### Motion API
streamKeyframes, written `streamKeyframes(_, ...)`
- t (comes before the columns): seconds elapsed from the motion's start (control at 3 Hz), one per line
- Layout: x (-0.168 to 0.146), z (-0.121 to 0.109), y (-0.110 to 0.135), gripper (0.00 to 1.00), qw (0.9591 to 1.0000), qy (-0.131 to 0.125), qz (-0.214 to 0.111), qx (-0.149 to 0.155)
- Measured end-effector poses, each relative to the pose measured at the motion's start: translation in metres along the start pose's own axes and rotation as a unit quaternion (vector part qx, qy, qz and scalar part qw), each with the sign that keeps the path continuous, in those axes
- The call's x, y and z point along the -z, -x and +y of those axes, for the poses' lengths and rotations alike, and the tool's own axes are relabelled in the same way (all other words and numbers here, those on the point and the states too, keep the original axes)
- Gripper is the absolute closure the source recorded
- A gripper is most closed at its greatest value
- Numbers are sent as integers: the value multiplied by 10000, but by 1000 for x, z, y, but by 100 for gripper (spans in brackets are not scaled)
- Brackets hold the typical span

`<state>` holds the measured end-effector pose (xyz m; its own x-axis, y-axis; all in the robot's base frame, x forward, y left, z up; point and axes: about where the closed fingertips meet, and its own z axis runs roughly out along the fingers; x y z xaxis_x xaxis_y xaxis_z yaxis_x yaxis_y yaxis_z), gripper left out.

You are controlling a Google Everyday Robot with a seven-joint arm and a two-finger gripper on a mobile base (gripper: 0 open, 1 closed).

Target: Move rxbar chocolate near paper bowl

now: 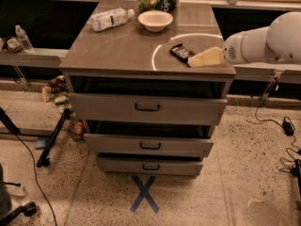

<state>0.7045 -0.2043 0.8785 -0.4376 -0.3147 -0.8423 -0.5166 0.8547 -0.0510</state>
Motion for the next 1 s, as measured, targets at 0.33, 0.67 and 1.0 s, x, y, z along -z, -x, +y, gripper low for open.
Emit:
streamKeyframes(0.33,-19,21,20,0,9977,451,-515,4)
streamKeyframes(0.67,-36,38,25,1,9962,374,-751,254)
streamKeyframes(1.0,-60,41,21,1,9964,99,-814,202)
